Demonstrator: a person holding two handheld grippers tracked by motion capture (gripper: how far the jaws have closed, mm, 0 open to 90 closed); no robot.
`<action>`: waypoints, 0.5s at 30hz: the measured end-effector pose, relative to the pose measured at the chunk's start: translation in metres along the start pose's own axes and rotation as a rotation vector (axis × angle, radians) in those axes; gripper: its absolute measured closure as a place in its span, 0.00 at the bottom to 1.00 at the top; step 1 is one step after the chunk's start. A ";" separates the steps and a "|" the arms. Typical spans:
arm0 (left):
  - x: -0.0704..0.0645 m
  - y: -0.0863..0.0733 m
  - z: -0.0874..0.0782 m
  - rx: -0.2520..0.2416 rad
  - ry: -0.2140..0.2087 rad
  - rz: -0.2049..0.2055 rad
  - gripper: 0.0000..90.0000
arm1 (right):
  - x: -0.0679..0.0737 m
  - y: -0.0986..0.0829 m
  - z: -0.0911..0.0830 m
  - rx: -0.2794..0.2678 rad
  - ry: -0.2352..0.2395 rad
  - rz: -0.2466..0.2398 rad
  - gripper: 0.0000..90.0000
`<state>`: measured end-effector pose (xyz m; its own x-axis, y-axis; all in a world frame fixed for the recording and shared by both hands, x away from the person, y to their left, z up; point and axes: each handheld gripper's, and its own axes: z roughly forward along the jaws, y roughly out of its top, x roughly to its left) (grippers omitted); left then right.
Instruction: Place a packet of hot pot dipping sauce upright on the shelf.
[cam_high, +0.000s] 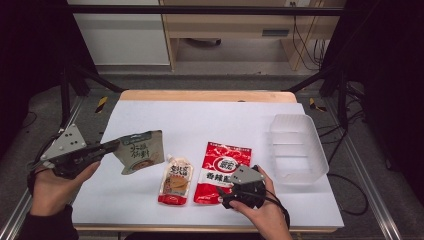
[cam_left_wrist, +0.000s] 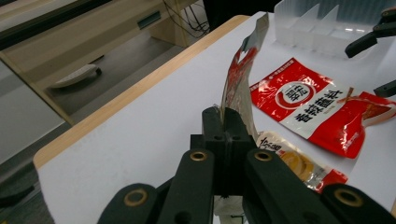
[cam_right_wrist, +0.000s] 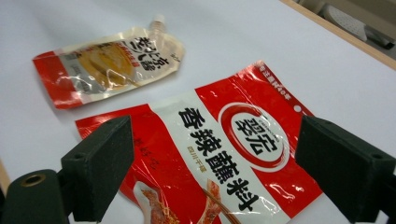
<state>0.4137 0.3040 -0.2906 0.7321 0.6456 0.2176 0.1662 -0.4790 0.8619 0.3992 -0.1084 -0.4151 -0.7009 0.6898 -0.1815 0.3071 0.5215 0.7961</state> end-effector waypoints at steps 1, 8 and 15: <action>-0.002 0.003 0.002 -0.001 -0.004 0.004 1.00 | 0.000 0.003 -0.001 0.002 0.005 -0.004 0.13; -0.017 0.025 0.018 -0.016 -0.043 0.037 1.00 | -0.004 0.032 -0.015 0.022 0.027 -0.074 0.12; -0.030 0.042 0.040 -0.002 -0.082 0.074 1.00 | -0.013 0.058 -0.027 0.064 0.096 -0.120 0.09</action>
<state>0.4254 0.2411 -0.2792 0.7937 0.5578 0.2426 0.1086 -0.5223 0.8458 0.4089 -0.1005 -0.3511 -0.7922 0.5713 -0.2147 0.2555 0.6300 0.7334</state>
